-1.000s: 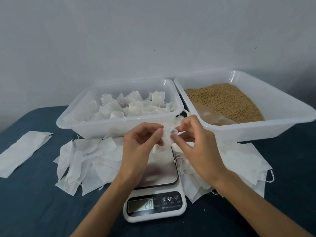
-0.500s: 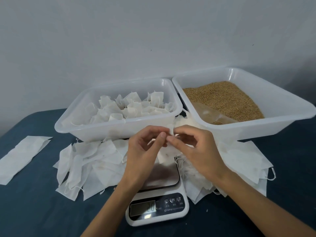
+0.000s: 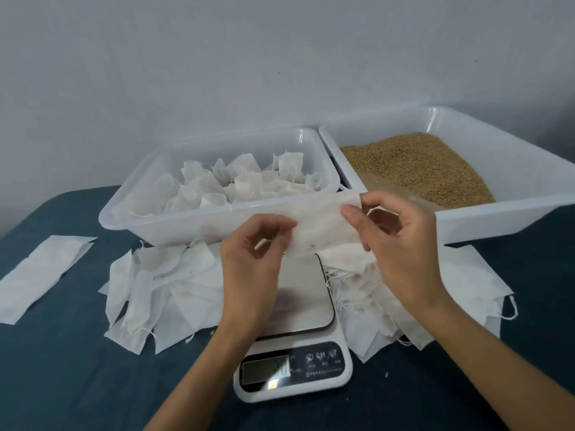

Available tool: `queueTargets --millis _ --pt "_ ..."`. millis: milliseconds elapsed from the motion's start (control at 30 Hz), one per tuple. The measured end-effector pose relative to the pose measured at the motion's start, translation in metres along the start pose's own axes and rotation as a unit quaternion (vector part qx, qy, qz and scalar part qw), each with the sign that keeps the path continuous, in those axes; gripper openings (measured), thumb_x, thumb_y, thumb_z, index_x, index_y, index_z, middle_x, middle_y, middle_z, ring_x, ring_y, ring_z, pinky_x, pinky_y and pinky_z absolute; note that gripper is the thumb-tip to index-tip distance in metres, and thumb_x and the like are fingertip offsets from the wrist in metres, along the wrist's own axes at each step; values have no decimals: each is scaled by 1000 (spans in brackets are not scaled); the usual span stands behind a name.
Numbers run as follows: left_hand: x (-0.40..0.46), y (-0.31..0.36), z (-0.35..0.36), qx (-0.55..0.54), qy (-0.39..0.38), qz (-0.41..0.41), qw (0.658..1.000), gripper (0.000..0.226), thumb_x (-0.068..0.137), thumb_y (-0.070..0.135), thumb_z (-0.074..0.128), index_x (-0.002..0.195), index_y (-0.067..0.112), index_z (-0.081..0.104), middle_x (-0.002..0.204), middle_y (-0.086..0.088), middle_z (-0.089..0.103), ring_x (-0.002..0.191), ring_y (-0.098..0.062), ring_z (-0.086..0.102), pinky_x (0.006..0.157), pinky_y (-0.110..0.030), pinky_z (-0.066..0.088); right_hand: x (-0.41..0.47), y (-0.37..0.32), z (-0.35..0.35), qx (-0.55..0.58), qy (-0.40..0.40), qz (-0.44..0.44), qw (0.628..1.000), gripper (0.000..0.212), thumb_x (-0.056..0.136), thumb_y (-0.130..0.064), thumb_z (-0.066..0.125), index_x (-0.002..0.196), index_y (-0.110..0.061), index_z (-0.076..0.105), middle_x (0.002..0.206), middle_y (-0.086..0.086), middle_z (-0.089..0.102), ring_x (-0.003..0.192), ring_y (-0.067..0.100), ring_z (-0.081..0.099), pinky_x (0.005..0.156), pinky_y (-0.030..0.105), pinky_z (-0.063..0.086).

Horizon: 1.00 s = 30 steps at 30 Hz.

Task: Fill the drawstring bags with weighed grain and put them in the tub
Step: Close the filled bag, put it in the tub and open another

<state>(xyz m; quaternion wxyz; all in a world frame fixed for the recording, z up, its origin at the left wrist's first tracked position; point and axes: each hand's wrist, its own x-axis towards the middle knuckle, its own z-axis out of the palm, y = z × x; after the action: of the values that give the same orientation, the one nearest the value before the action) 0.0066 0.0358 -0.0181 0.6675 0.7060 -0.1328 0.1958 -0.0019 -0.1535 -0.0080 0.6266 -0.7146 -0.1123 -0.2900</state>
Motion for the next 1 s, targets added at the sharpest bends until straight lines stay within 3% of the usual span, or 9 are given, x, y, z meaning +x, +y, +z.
queueTargets --millis 100,267,400,567,667,767,867,933,1000 --pt "0 2 0 1 4 16 1000 28 94 -9 68 89 17 77 88 7 76 84 -4 67 76 -14 51 -1 -1 1 43 -29 31 998 14 98 -23 68 94 -9 68 84 -1 68 46 20 56 42 33 43" --pt "1 1 -1 2 34 18 999 26 93 -9 67 88 13 79 88 8 76 85 -3 66 76 -11 47 -1 0 2 72 -35 48 996 11 98 -25 67 100 -14 69 80 3 73 40 26 62 40 32 46" --pt "3 4 -2 -17 27 -5 999 26 94 -7 68 89 16 80 88 7 78 87 -4 68 79 -14 48 0 1 2 69 -162 78 981 10 95 -29 70 98 -23 78 105 -6 77 51 29 69 46 27 50" --pt "6 3 -6 -37 29 -38 998 25 95 -6 67 94 15 79 91 7 77 86 -4 67 77 -14 49 -1 3 1 37 -129 75 988 40 100 -24 64 68 -1 55 51 0 61 46 26 68 42 33 44" --pt "6 3 -4 -42 0 -74 996 21 96 -5 66 97 11 79 88 6 76 74 -5 63 71 -16 49 -1 -3 1 58 -136 64 987 32 98 -31 65 71 -15 67 59 4 67 45 24 67 44 33 46" --pt "5 3 -4 -30 14 -70 997 24 95 -6 66 94 13 79 82 4 75 70 -8 60 69 -19 50 -4 -3 4 46 -177 61 981 18 96 -32 68 100 -18 78 98 -3 78 49 25 69 44 31 49" --pt "9 1 -8 -33 55 -64 996 27 94 -7 66 92 16 80 77 3 72 66 -9 57 70 -16 49 -5 2 4 13 -169 58 984 37 98 -32 65 89 4 68 73 17 68 47 23 69 41 39 44" --pt "10 0 -9 -29 56 -70 996 28 94 -7 66 92 17 80 77 3 72 65 -9 57 69 -16 48 -5 0 3 -1 -161 35 986 40 98 -31 66 73 0 62 56 8 54 48 20 70 40 38 43" --pt "9 0 -8 -21 39 -84 996 29 94 -8 65 93 17 81 80 3 74 66 -9 57 67 -17 49 -5 -5 5 -17 -173 -9 985 35 97 -27 67 69 -6 65 61 -1 58 53 17 71 43 34 48"
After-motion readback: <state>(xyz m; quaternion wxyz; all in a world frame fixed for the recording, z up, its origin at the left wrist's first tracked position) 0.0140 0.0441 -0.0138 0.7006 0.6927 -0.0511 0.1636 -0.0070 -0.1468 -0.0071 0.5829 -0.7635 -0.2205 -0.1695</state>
